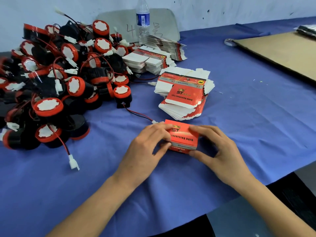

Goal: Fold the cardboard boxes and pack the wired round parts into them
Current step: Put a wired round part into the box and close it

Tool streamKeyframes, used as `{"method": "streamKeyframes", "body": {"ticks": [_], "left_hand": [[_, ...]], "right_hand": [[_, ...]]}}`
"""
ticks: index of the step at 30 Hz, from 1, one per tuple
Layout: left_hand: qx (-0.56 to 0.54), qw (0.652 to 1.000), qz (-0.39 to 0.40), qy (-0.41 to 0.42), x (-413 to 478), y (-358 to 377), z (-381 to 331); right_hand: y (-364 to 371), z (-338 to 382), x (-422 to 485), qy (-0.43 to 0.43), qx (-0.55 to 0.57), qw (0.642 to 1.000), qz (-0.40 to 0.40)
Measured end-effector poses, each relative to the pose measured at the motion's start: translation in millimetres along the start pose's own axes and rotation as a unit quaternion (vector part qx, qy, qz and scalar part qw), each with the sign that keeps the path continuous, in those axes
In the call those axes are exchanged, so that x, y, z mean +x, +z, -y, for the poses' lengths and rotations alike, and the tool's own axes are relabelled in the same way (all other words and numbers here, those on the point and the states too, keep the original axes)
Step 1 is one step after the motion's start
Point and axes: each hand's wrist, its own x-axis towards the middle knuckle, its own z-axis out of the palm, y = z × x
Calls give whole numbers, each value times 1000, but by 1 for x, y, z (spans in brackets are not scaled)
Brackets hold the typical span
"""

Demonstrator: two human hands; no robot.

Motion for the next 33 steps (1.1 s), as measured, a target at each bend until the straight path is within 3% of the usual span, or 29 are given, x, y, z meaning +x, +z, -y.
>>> {"method": "streamKeyframes", "body": {"ticks": [3, 6, 8, 11, 15, 19, 20, 25, 33], "left_hand": [[-46, 999, 15, -7, 7, 2, 2], [-142, 977, -83, -137, 31, 9, -3], [-118, 973, -126, -157, 58, 22, -5], [-27, 985, -66, -158, 108, 43, -4], [33, 977, 38, -205, 153, 52, 6], [93, 974, 94, -184, 153, 51, 14], [98, 973, 102, -182, 152, 51, 12], [82, 968, 126, -198, 158, 47, 1], [66, 947, 207, -237, 175, 31, 4]], "right_hand": [[-16, -7, -4, -24, 32, 999, -2], [-39, -17, -8, -32, 106, 984, -139], [-51, -27, -3, -9, 115, 959, -259], [-65, -43, 20, 75, 14, 924, -375], [-66, -60, 33, 253, -99, 932, -238], [-55, -39, 55, 133, -116, 920, -350], [-52, -30, 69, 120, -87, 927, -346], [-33, -9, 137, 197, 29, 953, -227], [-12, -18, 147, 253, 152, 917, -269]]}}
